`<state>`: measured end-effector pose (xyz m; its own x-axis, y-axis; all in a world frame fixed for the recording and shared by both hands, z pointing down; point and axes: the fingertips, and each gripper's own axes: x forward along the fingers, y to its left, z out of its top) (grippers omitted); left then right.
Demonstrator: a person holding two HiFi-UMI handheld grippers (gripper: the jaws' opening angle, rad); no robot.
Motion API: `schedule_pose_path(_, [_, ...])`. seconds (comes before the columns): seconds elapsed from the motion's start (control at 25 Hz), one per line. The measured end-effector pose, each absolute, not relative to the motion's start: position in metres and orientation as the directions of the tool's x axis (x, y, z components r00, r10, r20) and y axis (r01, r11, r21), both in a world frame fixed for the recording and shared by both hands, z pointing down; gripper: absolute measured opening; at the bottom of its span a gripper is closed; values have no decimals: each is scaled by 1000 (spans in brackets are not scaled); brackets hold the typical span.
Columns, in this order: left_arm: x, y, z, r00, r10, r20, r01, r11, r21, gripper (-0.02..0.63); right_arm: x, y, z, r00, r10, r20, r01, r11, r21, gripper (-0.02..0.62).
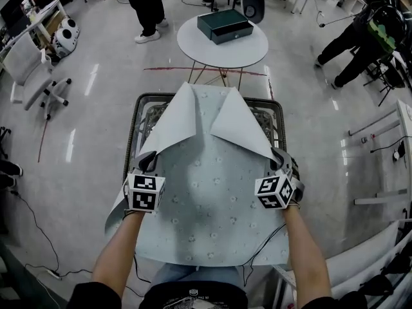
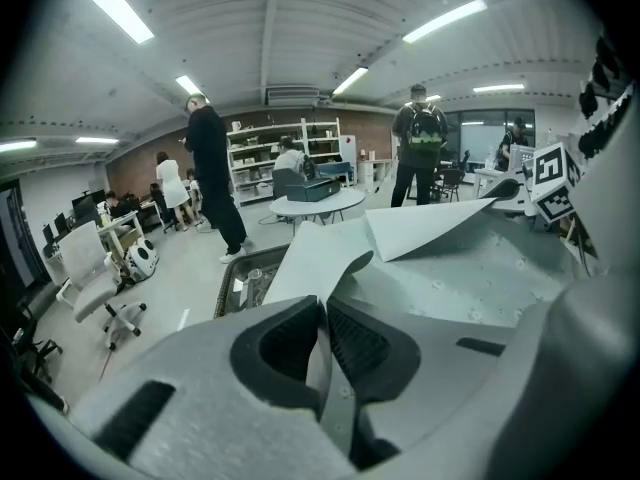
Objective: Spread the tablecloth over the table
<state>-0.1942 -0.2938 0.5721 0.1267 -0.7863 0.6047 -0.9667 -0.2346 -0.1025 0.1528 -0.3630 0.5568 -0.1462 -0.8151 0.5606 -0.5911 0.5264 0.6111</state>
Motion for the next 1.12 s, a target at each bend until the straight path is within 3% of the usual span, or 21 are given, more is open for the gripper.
schedule_pose_path(0.24, [-179,-290,603,154,-756,636,-955,-278,-99,38,148,-352,595,-128,-798,589,-551,551,627,20])
schedule_pose_path(0.72, [-176,-291,613,127,-767,629,-946,-285,-156,74,149,-354,594,-103,-811,576,-659,489,572,56])
schedule_pose_path(0.84, [-177,-293,606,132,-780,612,-946,-284,-158,163,145,-353,591,-116,-805,582,-680,492,544,94])
schedule_pose_path(0.92, [-177,-295,597,135,-798,587,-947,-278,-159,220,141,-352,591,-129,-794,593,-693,500,519,159])
schedule_pose_path(1.0, [-176,-300,584,140,-817,560,-948,-273,-162,256,139,-353,587,-140,-790,597,-709,501,497,240])
schedule_pose_path(1.12, [-172,-307,569,152,-834,531,-947,-277,-164,282,132,-355,578,-160,-798,581,-726,494,478,286])
